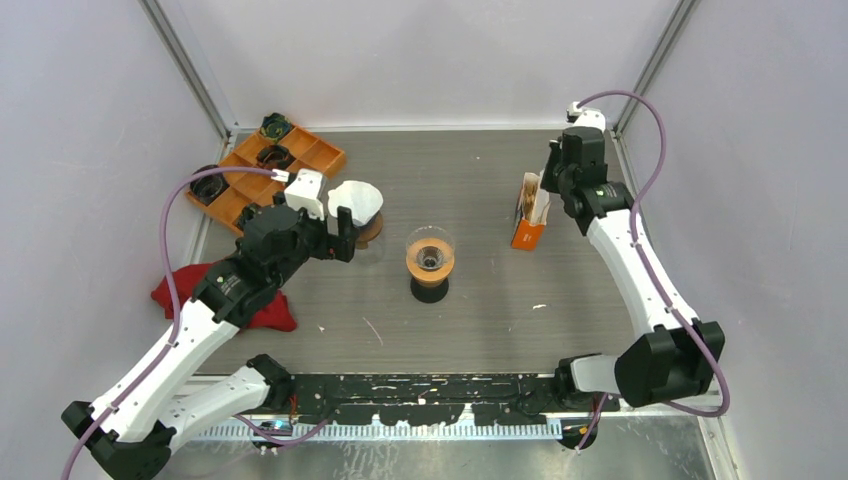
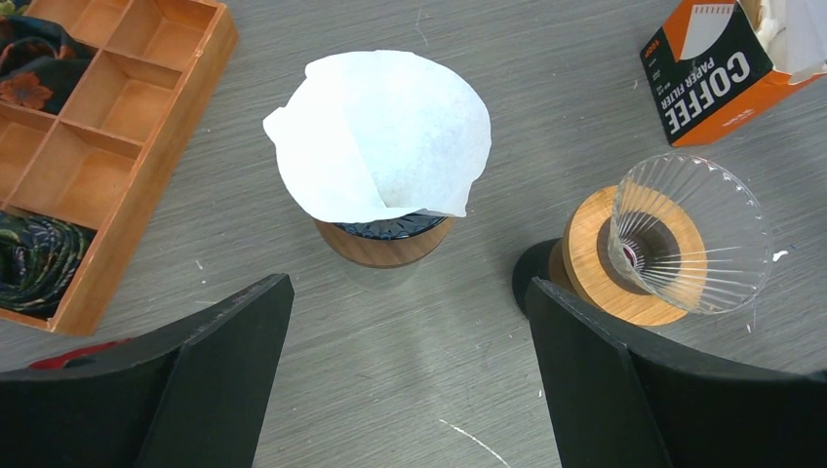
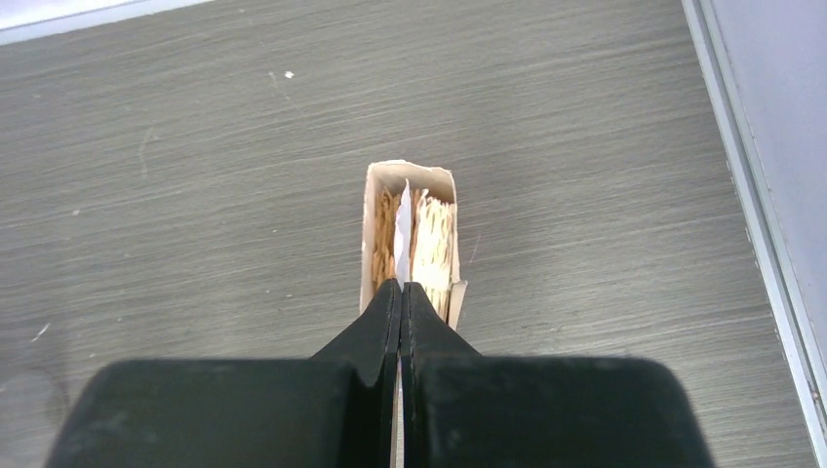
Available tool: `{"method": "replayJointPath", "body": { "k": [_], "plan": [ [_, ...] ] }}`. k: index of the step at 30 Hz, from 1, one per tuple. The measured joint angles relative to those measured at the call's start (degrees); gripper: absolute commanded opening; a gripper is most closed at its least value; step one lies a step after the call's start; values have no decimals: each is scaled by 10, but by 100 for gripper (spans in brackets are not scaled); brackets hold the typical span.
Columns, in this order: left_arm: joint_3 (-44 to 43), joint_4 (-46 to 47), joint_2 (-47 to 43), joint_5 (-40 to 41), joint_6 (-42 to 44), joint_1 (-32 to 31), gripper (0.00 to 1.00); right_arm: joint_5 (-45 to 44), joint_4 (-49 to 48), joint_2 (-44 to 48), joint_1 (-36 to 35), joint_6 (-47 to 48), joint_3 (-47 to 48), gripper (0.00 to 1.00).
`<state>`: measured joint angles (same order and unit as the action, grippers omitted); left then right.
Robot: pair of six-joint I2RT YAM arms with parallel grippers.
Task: Place the coffee filter in the dripper
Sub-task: Pick up a coffee filter from the coffee filter holder, then place the coffee filter in the coffee dripper.
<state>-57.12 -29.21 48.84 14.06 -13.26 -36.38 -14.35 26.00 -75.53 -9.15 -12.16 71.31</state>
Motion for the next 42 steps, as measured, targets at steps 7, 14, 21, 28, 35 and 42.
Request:
{"method": "replayJointPath", "body": {
  "k": [7, 14, 21, 28, 35, 42],
  "plan": [
    [0, 3, 0, -28, 0, 1, 93, 56, 45, 47, 0, 7, 27, 1],
    [-8, 2, 12, -83, -16, 1, 93, 150, 85, 96, 0, 23, 53, 1],
    [-35, 2, 25, -144, -44, 1, 93, 253, 103, 143, 0, 38, 57, 1],
    [-65, 3, 53, -205, -58, 1, 93, 364, 106, 161, 0, 54, 59, 1],
    [-100, 1, 105, -280, -45, 1, 93, 457, 105, 166, -6, 83, 59, 1],
    [-147, 1, 137, -333, -29, 1, 93, 501, 83, 185, -52, 122, 58, 1]
  ]
}}
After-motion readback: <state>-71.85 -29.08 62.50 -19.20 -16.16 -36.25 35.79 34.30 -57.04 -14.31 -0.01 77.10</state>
